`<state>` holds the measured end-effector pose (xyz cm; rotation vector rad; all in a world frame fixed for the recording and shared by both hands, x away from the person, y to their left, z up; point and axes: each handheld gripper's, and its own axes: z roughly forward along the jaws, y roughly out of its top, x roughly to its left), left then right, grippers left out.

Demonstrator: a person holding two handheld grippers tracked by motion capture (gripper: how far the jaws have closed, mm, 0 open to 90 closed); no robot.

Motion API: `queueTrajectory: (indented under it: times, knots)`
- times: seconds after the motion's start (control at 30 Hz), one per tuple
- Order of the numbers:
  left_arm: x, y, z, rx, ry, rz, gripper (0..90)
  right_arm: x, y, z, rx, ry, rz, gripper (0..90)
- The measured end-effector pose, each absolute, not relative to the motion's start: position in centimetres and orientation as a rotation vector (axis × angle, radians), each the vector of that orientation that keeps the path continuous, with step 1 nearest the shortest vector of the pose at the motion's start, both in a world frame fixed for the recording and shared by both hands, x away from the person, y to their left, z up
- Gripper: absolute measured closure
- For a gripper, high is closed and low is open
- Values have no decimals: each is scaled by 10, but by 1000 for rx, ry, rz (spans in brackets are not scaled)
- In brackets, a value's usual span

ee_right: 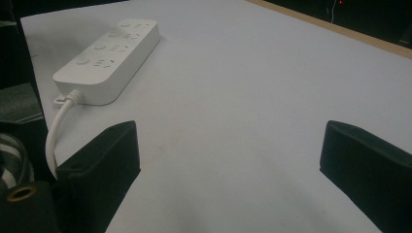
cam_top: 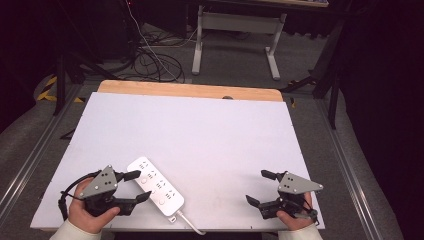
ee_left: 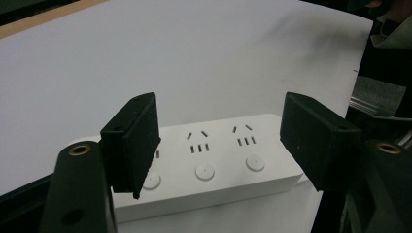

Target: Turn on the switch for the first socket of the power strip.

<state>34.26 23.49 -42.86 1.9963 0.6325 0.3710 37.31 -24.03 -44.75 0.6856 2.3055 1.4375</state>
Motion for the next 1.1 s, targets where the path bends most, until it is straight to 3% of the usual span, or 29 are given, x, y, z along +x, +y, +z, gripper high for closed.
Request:
queueTrajectory:
  times: [0.97,1.1]
  knots:
    - [355,190,-424,2040,555,313,317,373,-240,-449,676,2314,1434,78]
    - [356,190,-423,2044,571,287,372,374,-240,-449,675,2315,1434,78]
